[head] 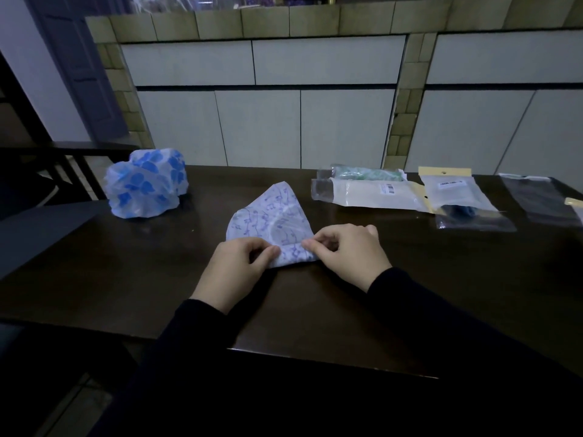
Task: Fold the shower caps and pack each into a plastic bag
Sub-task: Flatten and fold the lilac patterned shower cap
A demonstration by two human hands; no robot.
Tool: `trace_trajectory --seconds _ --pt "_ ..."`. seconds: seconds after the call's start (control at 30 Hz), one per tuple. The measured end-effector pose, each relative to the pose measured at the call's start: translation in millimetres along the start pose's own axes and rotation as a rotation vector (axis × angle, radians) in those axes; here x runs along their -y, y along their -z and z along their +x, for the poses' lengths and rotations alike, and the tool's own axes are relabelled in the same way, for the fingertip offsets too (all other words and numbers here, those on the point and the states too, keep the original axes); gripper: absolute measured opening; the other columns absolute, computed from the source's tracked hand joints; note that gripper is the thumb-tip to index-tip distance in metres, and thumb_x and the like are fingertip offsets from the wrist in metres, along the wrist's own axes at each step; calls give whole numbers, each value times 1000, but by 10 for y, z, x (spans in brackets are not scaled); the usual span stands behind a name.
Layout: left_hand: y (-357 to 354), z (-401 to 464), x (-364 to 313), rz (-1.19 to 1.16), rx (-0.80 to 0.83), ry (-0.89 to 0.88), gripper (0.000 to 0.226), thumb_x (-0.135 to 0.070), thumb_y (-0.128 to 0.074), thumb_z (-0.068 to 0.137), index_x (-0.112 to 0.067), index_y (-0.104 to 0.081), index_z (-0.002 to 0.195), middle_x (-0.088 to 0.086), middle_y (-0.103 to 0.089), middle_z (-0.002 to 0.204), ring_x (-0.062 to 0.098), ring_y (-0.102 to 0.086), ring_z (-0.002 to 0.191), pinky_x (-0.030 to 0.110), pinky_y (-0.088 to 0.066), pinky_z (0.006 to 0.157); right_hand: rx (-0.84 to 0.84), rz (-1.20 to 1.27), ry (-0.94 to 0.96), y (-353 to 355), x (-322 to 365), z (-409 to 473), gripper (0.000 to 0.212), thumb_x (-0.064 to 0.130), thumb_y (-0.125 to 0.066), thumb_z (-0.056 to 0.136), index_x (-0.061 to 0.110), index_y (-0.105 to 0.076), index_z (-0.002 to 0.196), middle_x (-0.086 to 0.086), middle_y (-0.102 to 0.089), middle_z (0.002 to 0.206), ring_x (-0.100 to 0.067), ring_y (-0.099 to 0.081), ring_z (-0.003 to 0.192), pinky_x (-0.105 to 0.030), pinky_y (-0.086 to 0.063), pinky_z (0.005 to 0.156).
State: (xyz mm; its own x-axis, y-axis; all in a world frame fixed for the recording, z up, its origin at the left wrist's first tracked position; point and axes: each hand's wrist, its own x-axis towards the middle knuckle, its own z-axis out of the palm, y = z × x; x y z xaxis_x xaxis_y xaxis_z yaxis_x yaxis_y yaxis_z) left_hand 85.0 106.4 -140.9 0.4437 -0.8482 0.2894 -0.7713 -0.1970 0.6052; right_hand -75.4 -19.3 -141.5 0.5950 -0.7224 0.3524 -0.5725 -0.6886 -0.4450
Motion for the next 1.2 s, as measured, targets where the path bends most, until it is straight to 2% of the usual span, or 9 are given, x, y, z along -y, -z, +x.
trace_trajectory --seconds 0.1,0.33,0.47,0.6,0.77,0.9,1.0,1.1,1.2 --pt "-13 3 -9 45 -10 12 12 -40 -63 87 -28 -65 83 -11 -65 74 4 -60 74 22 -43 66 -2 -38 -12 9 7 -9 30 59 -52 89 35 -70 89 18 -64 79 -1 -53 84 -34 -21 90" --pt "-18 -20 -4 36 -12 -118 14 -25 -70 84 -37 -63 80 -15 -53 95 2 -51 74 17 -39 71 -62 -66 56 56 -13 -51 24 59 -61 81 36 -62 85 18 -56 88 -3 -45 92 -31 -23 87" --pt "-34 -40 -2 67 -14 -112 12 -25 -67 86 -37 -70 84 -18 -57 93 4 -55 84 36 -46 87 -5 -161 284 90 41 -58 15 47 -55 91 39 -66 97 20 -60 101 -5 -45 97 -30 -21 83" --pt "-11 -42 2 221 -29 -105 12 -35 -61 89 -39 -72 91 -20 -59 99 2 -42 97 32 -33 85 106 -195 296 121 -1 -56 27 52 -47 94 41 -67 109 24 -61 111 -3 -41 92 -30 -18 81" --pt "110 -29 96 184 101 -79 33 -67 -61 74 -46 -70 97 -28 -57 99 -3 -40 96 35 -37 94 150 -167 236 145 -44 -48 34 63 -54 84 45 -67 109 23 -61 108 -3 -44 97 -34 -26 91" --pt "103 -9 87 143 84 -64 24 -59 -66 76 -45 -70 94 -26 -60 100 0 -45 102 40 -36 99 121 -160 223 109 -27 -38 30 61 -49 89 44 -69 104 22 -59 99 -6 -46 95 -33 -28 87" --pt "63 3 100 97 28 -62 18 -53 -66 80 -40 -72 92 -24 -59 94 3 -51 99 40 -41 96 97 -182 238 100 -35 -35 30 59 -47 91 42 -69 103 25 -62 107 -5 -43 98 -32 -27 86" --pt "50 0 95 96 8 -59 20 -48 -66 83 -35 -74 95 -18 -50 92 2 -52 91 21 -39 80 73 -201 261 89 -32 -27 32 56 -46 92 38 -70 102 24 -64 108 -6 -41 99 -30 -26 85" --pt "51 8 70 86 12 -66 17 -42 -64 87 -30 -75 90 -13 -59 91 5 -56 87 19 -37 73 60 -201 262 80 -30 -24 33 55 -43 94 36 -70 102 21 -66 104 -7 -44 98 -30 -26 83"
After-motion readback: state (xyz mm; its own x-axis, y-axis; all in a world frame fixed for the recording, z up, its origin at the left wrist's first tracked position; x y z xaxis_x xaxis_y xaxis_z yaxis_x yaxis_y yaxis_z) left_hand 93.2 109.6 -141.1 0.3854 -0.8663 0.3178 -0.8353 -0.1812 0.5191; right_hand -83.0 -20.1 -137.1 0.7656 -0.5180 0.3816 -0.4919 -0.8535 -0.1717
